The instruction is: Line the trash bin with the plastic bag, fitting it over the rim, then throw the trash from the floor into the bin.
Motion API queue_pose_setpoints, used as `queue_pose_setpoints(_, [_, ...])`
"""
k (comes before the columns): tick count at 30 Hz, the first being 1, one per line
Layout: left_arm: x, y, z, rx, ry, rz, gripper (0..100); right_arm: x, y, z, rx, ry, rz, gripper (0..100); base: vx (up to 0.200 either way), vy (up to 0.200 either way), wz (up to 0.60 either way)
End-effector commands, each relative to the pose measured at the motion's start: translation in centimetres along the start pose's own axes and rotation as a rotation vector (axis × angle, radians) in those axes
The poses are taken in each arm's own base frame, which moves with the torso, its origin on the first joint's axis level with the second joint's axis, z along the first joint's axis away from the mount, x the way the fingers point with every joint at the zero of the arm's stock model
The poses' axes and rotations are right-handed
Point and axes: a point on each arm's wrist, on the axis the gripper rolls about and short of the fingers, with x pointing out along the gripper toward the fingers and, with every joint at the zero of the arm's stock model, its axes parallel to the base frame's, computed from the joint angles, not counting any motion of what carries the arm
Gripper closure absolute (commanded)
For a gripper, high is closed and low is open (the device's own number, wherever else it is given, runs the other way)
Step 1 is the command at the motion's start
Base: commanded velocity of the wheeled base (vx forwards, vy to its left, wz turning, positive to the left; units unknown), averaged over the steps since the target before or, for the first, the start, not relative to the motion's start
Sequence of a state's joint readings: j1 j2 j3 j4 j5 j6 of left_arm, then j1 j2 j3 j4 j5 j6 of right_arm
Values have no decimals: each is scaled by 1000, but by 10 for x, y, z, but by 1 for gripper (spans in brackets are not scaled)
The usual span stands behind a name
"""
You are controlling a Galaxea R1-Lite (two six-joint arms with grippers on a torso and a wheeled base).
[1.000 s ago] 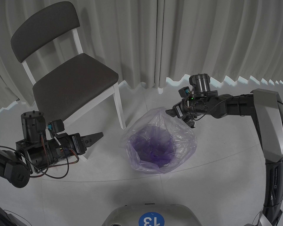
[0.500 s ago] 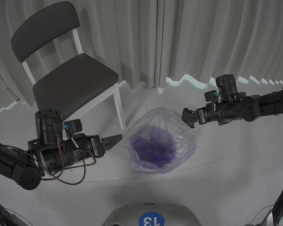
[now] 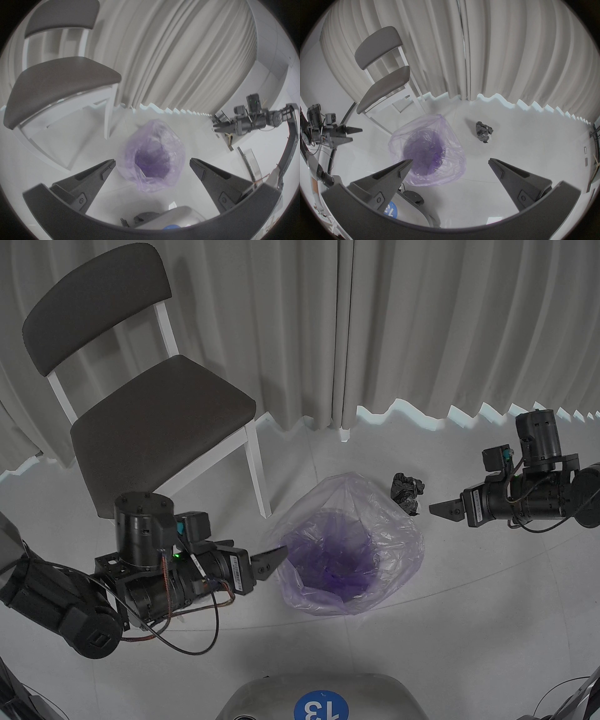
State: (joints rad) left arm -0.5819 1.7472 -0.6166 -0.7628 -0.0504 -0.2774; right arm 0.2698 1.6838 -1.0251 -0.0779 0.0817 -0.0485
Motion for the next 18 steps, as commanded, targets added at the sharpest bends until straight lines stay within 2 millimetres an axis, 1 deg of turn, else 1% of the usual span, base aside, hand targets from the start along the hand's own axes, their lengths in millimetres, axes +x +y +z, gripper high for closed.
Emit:
queue_pose_setpoints(1, [18, -18, 11, 46, 21, -38, 0, -3, 0, -8, 6, 19, -2, 0, 0, 0, 0])
queue_pose_setpoints(4, [31, -23, 22, 116, 61, -35, 0, -1, -2, -12, 14, 32, -4, 0, 0, 0, 0])
queue_pose_setpoints(5, [33, -23, 24, 123, 67, -34, 0, -1, -2, -12, 15, 32, -5, 0, 0, 0, 0])
queue_pose_setpoints(6, [46, -25, 31, 168, 103, -23, 0, 4, -6, -14, 21, 34, -14, 0, 0, 0, 0])
queue_pose_setpoints(7, [54, -26, 35, 190, 117, -8, 0, 5, -8, -15, 26, 29, -19, 0, 0, 0, 0])
queue_pose_setpoints(9, [57, -27, 36, 200, 124, 0, 0, 5, -9, -15, 28, 25, -22, 0, 0, 0, 0])
queue_pose_setpoints(10, [79, -25, 45, 238, 153, 67, 0, 7, -18, -18, 42, -12, -32, 0, 0, 0, 0])
queue_pose_setpoints(11, [79, -25, 45, 238, 153, 67, 0, 7, -18, -18, 42, -12, -32, 0, 0, 0, 0])
queue_pose_setpoints(12, [90, -26, 48, 252, 169, 92, 0, 6, -22, -17, 48, -44, -18, 0, 0, 0, 0])
queue_pose_setpoints(15, [106, -23, 49, 261, 200, 106, 0, 4, -27, -23, 82, -68, -3, 0, 0, 0, 0])
queue_pose_setpoints(18, [125, -13, 45, 262, 226, 133, 0, 5, -26, -30, 130, -91, 6, 0, 0, 0, 0])
